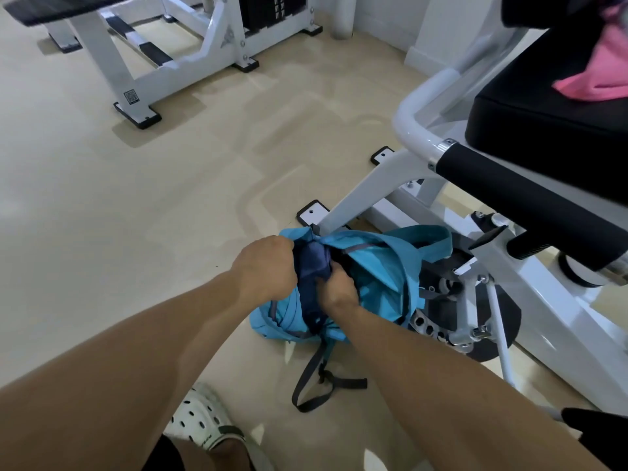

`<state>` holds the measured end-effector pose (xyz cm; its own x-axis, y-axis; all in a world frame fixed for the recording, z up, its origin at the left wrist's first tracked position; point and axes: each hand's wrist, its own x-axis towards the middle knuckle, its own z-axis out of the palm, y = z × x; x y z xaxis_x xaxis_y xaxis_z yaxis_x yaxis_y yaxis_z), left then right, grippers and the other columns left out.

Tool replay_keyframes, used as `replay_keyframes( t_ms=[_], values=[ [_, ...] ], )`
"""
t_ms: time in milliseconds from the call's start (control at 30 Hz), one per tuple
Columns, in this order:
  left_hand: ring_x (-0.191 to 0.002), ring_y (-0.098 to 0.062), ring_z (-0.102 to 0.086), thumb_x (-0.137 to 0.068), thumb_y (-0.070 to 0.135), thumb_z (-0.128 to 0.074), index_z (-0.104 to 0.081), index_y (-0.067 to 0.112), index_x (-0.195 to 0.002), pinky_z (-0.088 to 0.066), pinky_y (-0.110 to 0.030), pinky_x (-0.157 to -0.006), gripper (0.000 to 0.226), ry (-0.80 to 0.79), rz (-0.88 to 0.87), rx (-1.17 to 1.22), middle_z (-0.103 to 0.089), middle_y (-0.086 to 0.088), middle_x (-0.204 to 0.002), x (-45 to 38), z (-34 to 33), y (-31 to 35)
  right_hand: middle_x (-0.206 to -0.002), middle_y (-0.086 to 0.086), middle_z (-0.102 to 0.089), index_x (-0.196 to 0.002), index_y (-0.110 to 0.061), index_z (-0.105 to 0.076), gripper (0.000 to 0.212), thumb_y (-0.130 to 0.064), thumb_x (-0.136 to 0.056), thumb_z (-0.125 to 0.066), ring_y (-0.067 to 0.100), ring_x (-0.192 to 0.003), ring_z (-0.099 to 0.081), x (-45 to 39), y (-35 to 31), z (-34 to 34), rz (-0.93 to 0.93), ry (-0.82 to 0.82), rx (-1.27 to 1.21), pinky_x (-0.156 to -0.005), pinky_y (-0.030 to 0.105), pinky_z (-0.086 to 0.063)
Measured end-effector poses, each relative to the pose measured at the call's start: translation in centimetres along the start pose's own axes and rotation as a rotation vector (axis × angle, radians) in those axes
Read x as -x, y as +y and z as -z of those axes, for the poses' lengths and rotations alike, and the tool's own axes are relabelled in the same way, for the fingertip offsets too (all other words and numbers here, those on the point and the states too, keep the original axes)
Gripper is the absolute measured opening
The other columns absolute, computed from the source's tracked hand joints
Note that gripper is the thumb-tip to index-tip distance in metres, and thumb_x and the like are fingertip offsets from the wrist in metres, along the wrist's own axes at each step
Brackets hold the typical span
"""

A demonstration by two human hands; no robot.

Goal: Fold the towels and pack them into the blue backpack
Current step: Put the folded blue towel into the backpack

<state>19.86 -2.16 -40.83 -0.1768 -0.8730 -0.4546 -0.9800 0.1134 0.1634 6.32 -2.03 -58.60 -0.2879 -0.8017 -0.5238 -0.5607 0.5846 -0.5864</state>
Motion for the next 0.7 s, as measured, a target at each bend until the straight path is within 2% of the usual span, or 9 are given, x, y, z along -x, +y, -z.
replay_keyframes(
  t_ms=[67,133,200,267,333,467,567,633,700],
  values=[
    [-0.114,-0.027,-0.061,-0.091,0.005,-0.052,-0.052,0.013,-0.14,-0.052,-0.036,-0.095,0.049,-0.005,-0.006,0.026,-0.061,-0.008,-0.131,-0.1,0.1,0.0,-0.135,0.015,-0.06,-0.147,-0.023,-0.043,0.051,-0.025,-0.097,-0.052,0.04,-0.12,-0.058,0.0,-0.5,-0.3,0.06,0.032,-0.082,-0.1,0.047,-0.049],
    [-0.113,-0.027,-0.061,-0.091,0.005,-0.052,-0.054,0.012,-0.137,-0.053,-0.036,-0.094,0.047,-0.011,-0.008,0.039,-0.06,-0.008,-0.13,0.0,0.2,0.0,-0.14,0.015,-0.056,-0.149,-0.021,-0.039,0.052,-0.021,-0.098,-0.05,0.039,-0.125,-0.055,-0.2,-0.2,-0.9,0.044,-0.01,-0.052,-0.104,0.046,-0.046],
    [-0.108,-0.027,-0.061,-0.09,0.003,-0.051,-0.059,0.012,-0.12,-0.053,-0.035,-0.091,0.033,-0.013,-0.016,0.049,-0.057,-0.009,-0.128,0.0,0.1,-0.1,-0.15,0.015,-0.047,-0.152,-0.019,-0.033,0.055,-0.015,-0.099,-0.046,0.036,-0.137,-0.046,-0.5,0.6,-1.3,-0.058,-0.076,0.036,-0.114,0.045,-0.038],
    [-0.101,-0.027,-0.061,-0.089,0.003,-0.05,-0.055,0.013,-0.097,-0.053,-0.035,-0.085,0.013,-0.005,-0.02,0.056,-0.052,-0.009,-0.124,-0.1,-0.1,-0.2,-0.155,0.015,-0.041,-0.154,-0.015,-0.03,0.058,-0.012,-0.099,-0.046,0.033,-0.143,-0.04,-0.7,1.3,-1.5,-0.128,-0.094,0.099,-0.118,0.044,-0.032],
    [-0.1,-0.027,-0.06,-0.089,0.004,-0.051,-0.057,0.011,-0.102,-0.053,-0.037,-0.087,0.015,-0.006,-0.026,0.066,-0.048,-0.008,-0.124,-0.2,-0.3,-0.4,-0.155,0.015,-0.041,-0.155,-0.017,-0.027,0.061,-0.012,-0.098,-0.046,0.034,-0.142,-0.041,-0.6,1.2,-1.7,-0.109,-0.054,0.069,-0.117,0.045,-0.033],
    [-0.105,-0.027,-0.06,-0.087,0.006,-0.052,-0.059,0.012,-0.113,-0.053,-0.039,-0.092,0.027,-0.023,-0.037,0.063,-0.05,-0.004,-0.124,-0.3,-0.4,-0.9,-0.157,0.01,-0.037,-0.16,-0.033,-0.006,0.077,-0.016,-0.096,-0.047,0.036,-0.137,-0.045,-0.1,0.1,-1.9,-0.021,0.073,-0.129,-0.114,0.049,-0.037],
    [-0.103,-0.026,-0.06,-0.086,0.005,-0.051,-0.059,0.012,-0.115,-0.053,-0.039,-0.091,0.031,-0.025,-0.038,0.08,-0.052,-0.002,-0.122,-0.3,-0.6,-1.3,-0.156,0.012,-0.04,-0.158,-0.019,-0.017,0.075,-0.011,-0.094,-0.056,0.035,-0.139,-0.044,-1.3,0.2,0.2,-0.067,0.207,-0.056,-0.112,0.047,-0.039],
    [-0.103,-0.026,-0.06,-0.086,0.004,-0.05,-0.059,0.011,-0.116,-0.052,-0.039,-0.09,0.033,-0.03,-0.054,0.085,-0.051,-0.001,-0.122,-0.3,-0.8,-1.5,-0.148,0.015,-0.048,-0.149,-0.011,-0.031,0.06,-0.01,-0.094,-0.056,0.036,-0.133,-0.049,-2.1,0.7,1.7,-0.113,0.259,-0.022,-0.106,0.046,-0.042],
    [-0.104,-0.027,-0.059,-0.086,0.003,-0.049,-0.057,0.01,-0.117,-0.052,-0.039,-0.09,0.032,-0.043,-0.069,0.089,-0.05,-0.002,-0.123,-0.2,-0.9,-1.6,-0.141,0.015,-0.054,-0.14,-0.012,-0.037,0.051,-0.011,-0.094,-0.057,0.037,-0.128,-0.053,-2.0,1.2,2.2,-0.108,0.281,0.008,-0.1,0.045,-0.045]
  ],
)
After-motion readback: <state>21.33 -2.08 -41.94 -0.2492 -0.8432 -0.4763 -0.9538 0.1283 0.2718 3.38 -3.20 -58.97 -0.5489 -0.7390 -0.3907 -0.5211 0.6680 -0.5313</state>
